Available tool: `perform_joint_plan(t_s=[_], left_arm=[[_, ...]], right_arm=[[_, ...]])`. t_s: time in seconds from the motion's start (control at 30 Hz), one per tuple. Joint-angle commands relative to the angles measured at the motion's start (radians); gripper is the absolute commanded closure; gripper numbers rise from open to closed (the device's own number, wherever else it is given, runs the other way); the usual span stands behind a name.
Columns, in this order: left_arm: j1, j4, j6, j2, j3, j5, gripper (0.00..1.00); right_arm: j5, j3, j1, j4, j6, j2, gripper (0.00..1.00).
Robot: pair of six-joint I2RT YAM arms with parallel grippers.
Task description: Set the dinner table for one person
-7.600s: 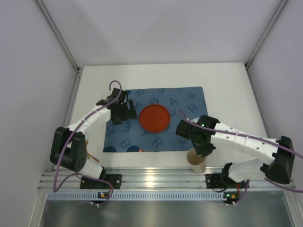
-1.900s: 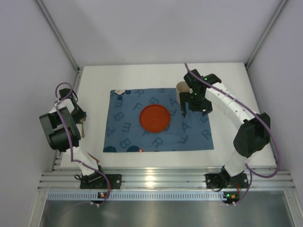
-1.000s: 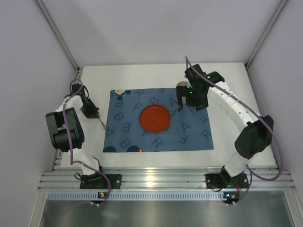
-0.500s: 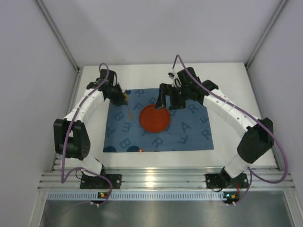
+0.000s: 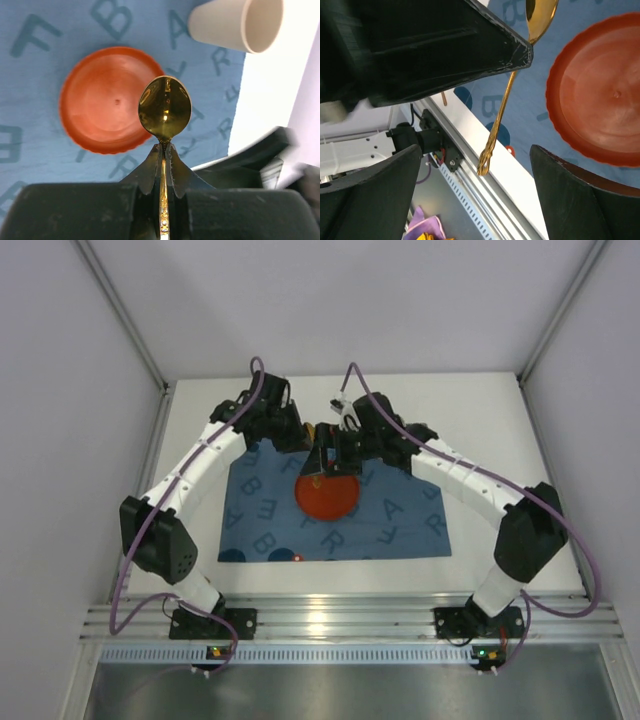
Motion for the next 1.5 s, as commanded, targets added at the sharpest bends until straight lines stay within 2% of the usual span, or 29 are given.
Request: perform_joint_plan(t_s=[0.0, 0.1, 0.13, 0.17, 0.2, 0.3, 0.53, 0.57, 0.6, 0.7, 0.73, 0.8, 0.87, 0.97, 1.1, 1.2, 1.27, 1.3, 1.47], left_arm=[[-0.025, -0.021, -0.062, -0.029, 0.059, 0.009, 1.00], [-0.032, -0.020, -0.079, -0.041, 0.073, 0.023, 1.00], [-0.030, -0.021, -0.084, -0.044, 0.076, 0.026, 1.00], [-0.032, -0.021, -0.082, -0.052, 0.081, 0.025, 1.00], [-0.032, -0.027, -0.082, -0.053, 0.081, 0.019, 1.00], [-0.032, -0.038, -0.070, -0.056, 0.072, 0.002, 1.00], [-0.032, -0.009, -0.058, -0.073, 0.010, -0.005, 1.00], [-0.032, -0.012, -0.052, -0.067, 0.000, -0.005, 0.94], [-0.032, -0.018, -0.047, -0.067, -0.006, -0.009, 0.82], [-0.032, -0.058, -0.018, -0.059, -0.022, -0.063, 0.38], [-0.032, -0.070, 0.000, -0.062, -0.028, -0.083, 0.27], [-0.026, -0.104, 0.020, -0.078, -0.039, -0.153, 0.19], [-0.012, -0.116, 0.048, -0.102, -0.077, -0.195, 0.18], [0.066, -0.135, 0.073, -0.153, -0.159, -0.213, 0.18], [0.261, -0.141, 0.120, -0.239, -0.273, -0.207, 0.18], [0.387, -0.178, 0.174, -0.288, -0.330, -0.245, 0.18], [0.431, -0.205, 0.206, -0.306, -0.368, -0.279, 0.18], [0.497, -0.210, 0.211, -0.312, -0.384, -0.291, 0.18], [0.562, -0.189, 0.209, -0.366, -0.500, -0.325, 0.19]], right_arm=[[0.019, -0.040, 0.036, 0.095, 0.017, 0.005, 0.12], [0.037, -0.071, 0.040, 0.116, 0.020, 0.005, 0.25], [0.045, -0.083, 0.040, 0.122, 0.018, 0.006, 0.41], [0.051, -0.086, 0.042, 0.124, 0.017, 0.003, 0.50], [0.065, -0.091, 0.042, 0.123, 0.014, -0.003, 0.74], [0.086, -0.092, 0.040, 0.107, -0.001, -0.026, 1.00], [0.152, -0.154, 0.023, 0.067, -0.031, -0.129, 1.00], [0.152, -0.187, 0.010, 0.069, -0.026, -0.142, 1.00], [0.155, -0.203, 0.002, 0.070, -0.023, -0.176, 1.00], [0.158, -0.270, -0.039, 0.061, -0.018, -0.250, 1.00], [0.167, -0.311, -0.052, 0.044, -0.018, -0.271, 1.00], [0.169, -0.359, -0.095, 0.024, -0.018, -0.337, 1.00], [0.166, -0.452, -0.142, 0.021, -0.014, -0.404, 1.00], [0.152, -0.567, -0.202, 0.012, -0.015, -0.457, 1.00], [0.160, -0.677, -0.243, 0.020, -0.021, -0.483, 1.00], [0.158, -0.750, -0.256, 0.066, -0.011, -0.454, 1.00], [0.155, -0.789, -0.263, 0.098, -0.005, -0.430, 1.00], [0.152, -0.799, -0.266, 0.133, 0.003, -0.401, 1.00], [0.149, -0.824, -0.286, 0.236, 0.026, -0.316, 1.00]])
